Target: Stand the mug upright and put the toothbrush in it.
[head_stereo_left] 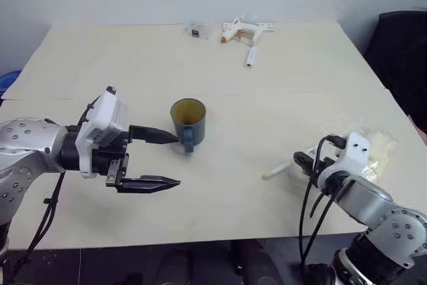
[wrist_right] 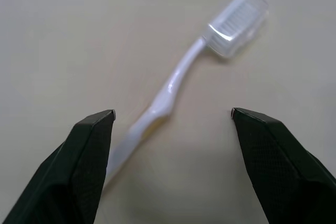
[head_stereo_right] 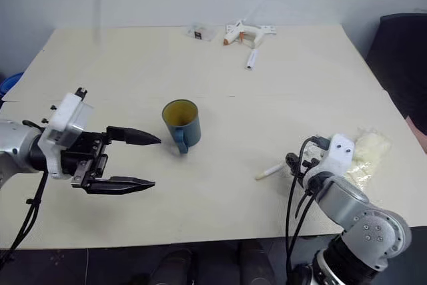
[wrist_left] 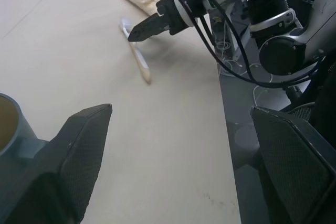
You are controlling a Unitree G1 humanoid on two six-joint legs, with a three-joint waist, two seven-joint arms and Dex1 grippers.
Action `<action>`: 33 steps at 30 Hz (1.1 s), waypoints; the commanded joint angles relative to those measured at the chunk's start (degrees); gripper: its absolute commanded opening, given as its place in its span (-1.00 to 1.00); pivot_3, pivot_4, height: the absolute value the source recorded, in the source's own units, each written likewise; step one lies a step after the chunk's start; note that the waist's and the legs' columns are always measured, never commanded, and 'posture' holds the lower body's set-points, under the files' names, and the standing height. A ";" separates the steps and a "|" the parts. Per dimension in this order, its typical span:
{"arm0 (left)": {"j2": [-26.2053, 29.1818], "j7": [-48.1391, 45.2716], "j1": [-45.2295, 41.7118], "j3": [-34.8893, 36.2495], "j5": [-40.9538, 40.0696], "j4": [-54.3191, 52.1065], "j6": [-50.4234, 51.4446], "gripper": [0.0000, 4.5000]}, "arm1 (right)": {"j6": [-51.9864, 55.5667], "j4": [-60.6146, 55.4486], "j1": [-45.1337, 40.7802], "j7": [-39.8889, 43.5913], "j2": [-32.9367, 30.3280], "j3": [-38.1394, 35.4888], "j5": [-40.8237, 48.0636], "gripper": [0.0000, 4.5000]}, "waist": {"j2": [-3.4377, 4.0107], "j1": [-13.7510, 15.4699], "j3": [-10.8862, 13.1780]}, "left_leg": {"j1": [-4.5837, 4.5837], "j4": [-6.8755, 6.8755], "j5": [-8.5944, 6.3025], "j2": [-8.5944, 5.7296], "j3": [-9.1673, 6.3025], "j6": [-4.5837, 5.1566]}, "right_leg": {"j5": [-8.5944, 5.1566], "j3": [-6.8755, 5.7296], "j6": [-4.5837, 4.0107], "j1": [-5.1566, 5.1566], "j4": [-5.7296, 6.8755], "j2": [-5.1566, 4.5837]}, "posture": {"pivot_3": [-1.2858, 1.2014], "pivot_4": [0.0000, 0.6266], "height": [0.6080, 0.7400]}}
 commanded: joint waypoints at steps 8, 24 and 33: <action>0.21 1.17 -0.32 1.09 -0.44 -1.52 -0.47 0.99 | 0.28 8.58 -4.01 1.05 4.29 -0.32 0.34 0.65 | -0.13 -1.02 -0.08 | 0.08 -0.01 0.01 0.03 -0.01 0.00 | -0.01 0.01 -0.01 0.04 0.03 0.04 | 0.03 -0.52 1.00; -0.26 3.63 -0.71 0.94 -1.99 -2.39 -0.45 1.00 | 0.28 10.12 -0.82 4.41 2.09 3.10 0.55 -0.89 | -0.20 -1.79 -0.12 | 0.06 -0.10 0.01 0.13 -0.15 0.00 | -0.05 -0.03 -0.09 0.04 0.03 0.06 | 0.03 -0.52 1.00; -0.53 4.96 2.94 3.28 -1.05 -1.05 -0.42 1.00 | -5.81 10.27 -6.64 14.23 -7.19 9.96 -1.77 -0.91 | -0.04 -1.93 -0.02 | 0.05 -0.09 0.01 0.07 -0.08 0.00 | -0.03 0.00 -0.05 0.04 -0.01 0.02 | 0.03 -0.52 1.00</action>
